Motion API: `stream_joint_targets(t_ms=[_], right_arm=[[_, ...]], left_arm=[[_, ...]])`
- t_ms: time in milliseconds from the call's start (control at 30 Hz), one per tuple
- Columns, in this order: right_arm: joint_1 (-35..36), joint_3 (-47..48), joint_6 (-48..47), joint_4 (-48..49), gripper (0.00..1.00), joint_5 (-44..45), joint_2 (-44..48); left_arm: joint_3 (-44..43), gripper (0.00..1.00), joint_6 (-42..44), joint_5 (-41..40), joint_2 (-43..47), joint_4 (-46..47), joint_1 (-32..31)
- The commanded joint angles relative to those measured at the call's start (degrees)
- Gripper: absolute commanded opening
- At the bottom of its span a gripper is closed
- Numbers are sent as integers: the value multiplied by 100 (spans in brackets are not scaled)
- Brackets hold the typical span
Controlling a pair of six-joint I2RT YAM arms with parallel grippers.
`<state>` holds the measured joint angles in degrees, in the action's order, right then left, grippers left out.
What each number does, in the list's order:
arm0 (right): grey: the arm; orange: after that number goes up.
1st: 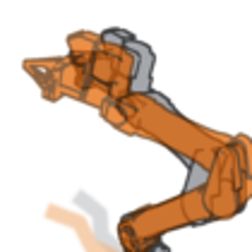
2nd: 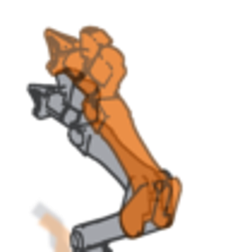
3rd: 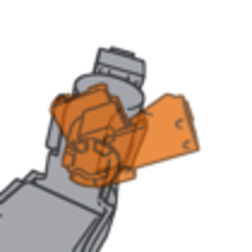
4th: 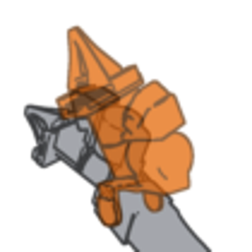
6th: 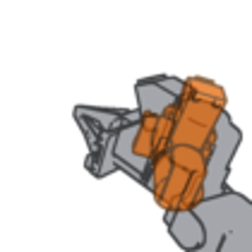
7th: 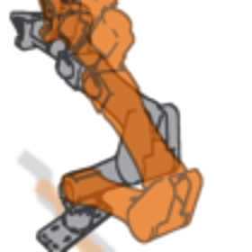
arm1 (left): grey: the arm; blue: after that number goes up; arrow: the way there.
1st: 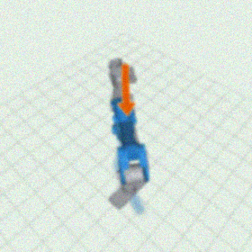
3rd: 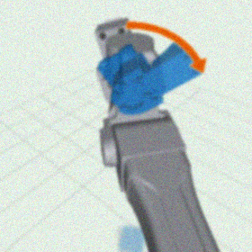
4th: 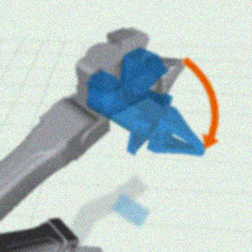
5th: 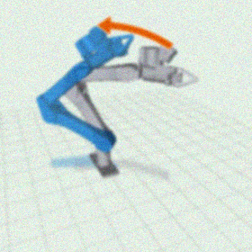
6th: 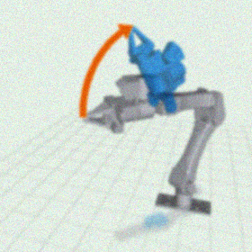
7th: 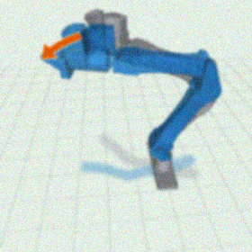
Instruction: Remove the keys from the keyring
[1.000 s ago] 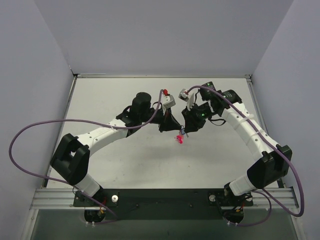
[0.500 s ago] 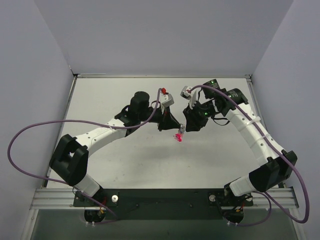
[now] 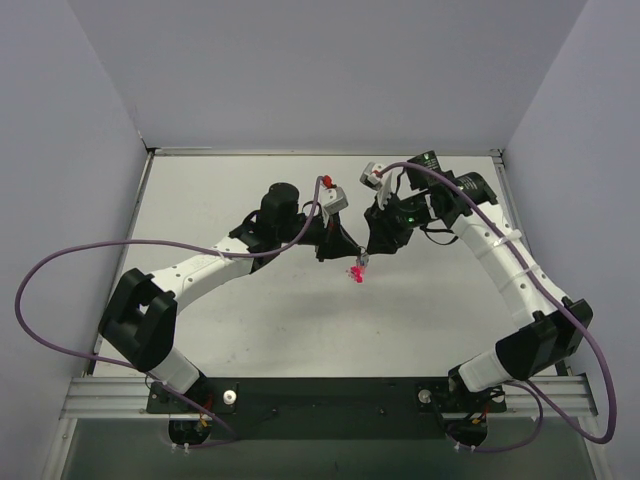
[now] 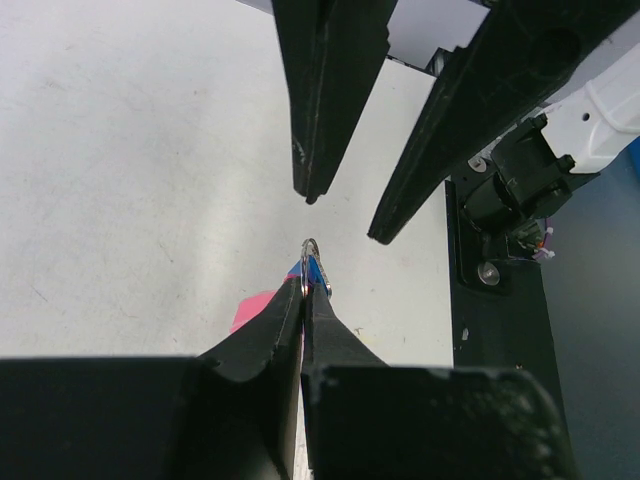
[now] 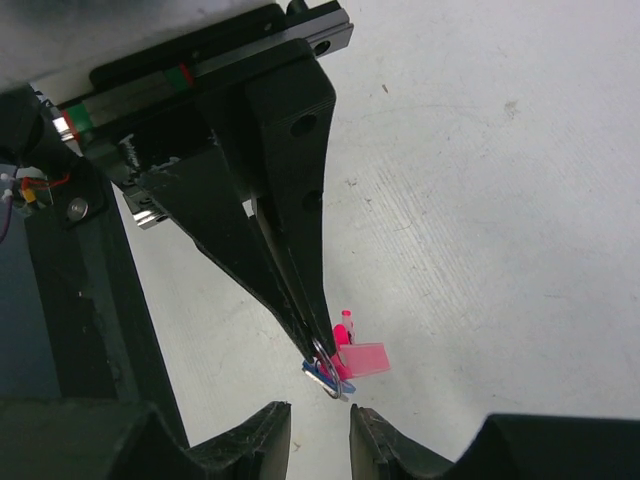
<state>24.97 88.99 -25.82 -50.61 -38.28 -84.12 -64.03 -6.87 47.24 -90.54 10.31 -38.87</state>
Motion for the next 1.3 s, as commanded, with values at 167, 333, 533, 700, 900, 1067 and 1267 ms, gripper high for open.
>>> stream_joint_targets(t_ms=[167, 333, 533, 700, 900, 1067, 1267], right_arm=[[-194, 145, -177, 104, 29, -645, -359], [-212, 13, -248, 121, 25, -873, -404], [-212, -31, -239, 148, 20, -997, -439], [-212, -171, -300, 130, 16, -1015, -404], [-212, -268, -327, 130, 13, -1015, -325], [-221, -268, -344, 130, 8, -971, -316], [-230, -312, -362, 139, 0, -865, -246]], left_arm=[[-48, 0, -95, 224, 239, 261, 29], [-39, 0, -95, 224, 256, 270, 38], [-22, 0, -104, 224, 256, 297, 29], [-13, 0, -95, 233, 265, 297, 38], [-4, 0, -104, 215, 265, 314, 38], [13, 0, -95, 215, 274, 305, 38], [31, 0, -95, 197, 292, 323, 55]])
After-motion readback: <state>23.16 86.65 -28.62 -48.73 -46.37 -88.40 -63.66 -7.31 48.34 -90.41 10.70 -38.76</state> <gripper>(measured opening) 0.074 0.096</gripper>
